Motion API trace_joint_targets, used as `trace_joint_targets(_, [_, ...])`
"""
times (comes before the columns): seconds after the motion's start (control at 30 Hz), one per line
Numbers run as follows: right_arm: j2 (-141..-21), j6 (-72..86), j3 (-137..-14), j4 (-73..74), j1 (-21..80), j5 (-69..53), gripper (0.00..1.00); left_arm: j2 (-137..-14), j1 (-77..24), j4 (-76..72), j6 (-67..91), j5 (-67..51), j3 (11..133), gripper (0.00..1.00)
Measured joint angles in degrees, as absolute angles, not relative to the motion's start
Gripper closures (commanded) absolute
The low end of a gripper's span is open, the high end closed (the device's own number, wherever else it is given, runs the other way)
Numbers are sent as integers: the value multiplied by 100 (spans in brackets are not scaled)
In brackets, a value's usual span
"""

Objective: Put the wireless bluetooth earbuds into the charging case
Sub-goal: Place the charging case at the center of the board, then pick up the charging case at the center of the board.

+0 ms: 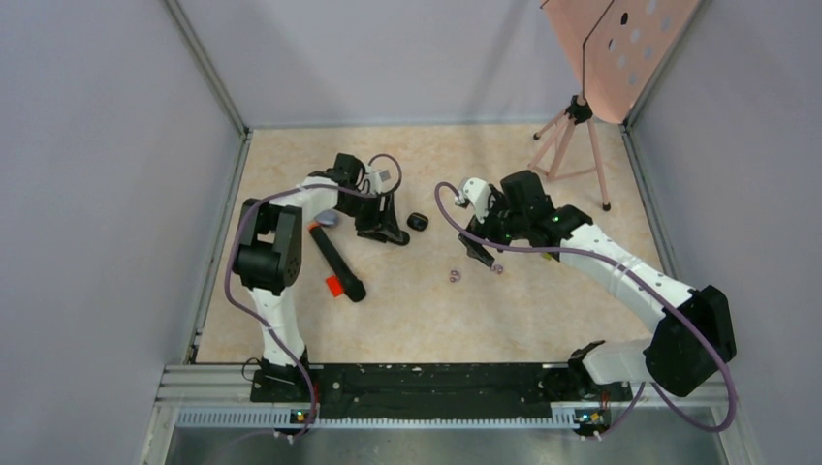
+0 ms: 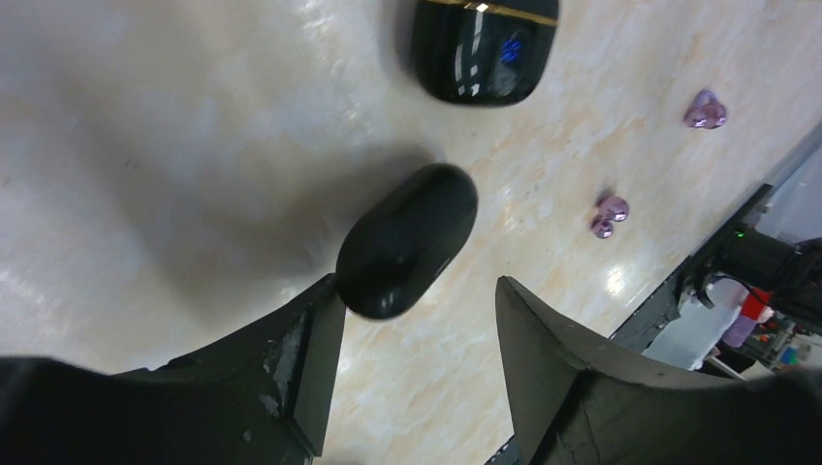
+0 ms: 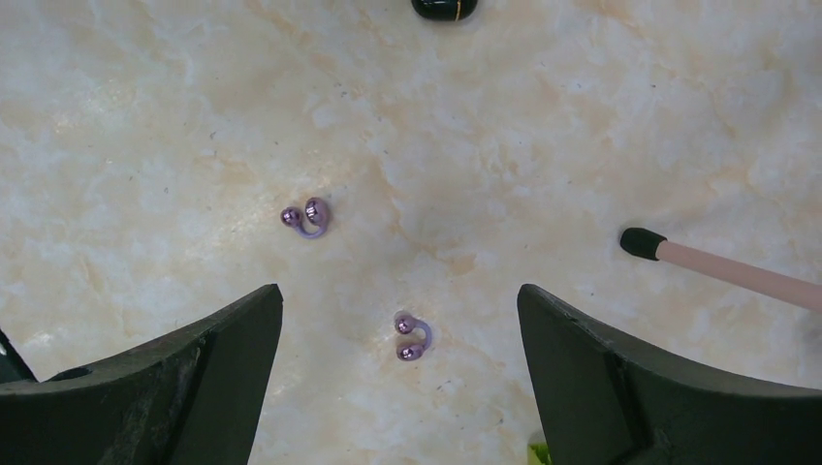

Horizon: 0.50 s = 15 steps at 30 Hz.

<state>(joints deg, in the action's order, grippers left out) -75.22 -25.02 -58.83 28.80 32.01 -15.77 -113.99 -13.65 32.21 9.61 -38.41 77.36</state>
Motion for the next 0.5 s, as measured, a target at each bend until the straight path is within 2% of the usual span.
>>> trace_joint_targets(0.27, [-7522,-2502,-5892,2821,3148,-1483,11,-10774,-989,4307,545,-2679,8108,32])
trace_joint_targets(0.5, [-7522,-2477,-5892,2751,3120,-1479,11,-10481,-148,4320,416,-578,8724,25])
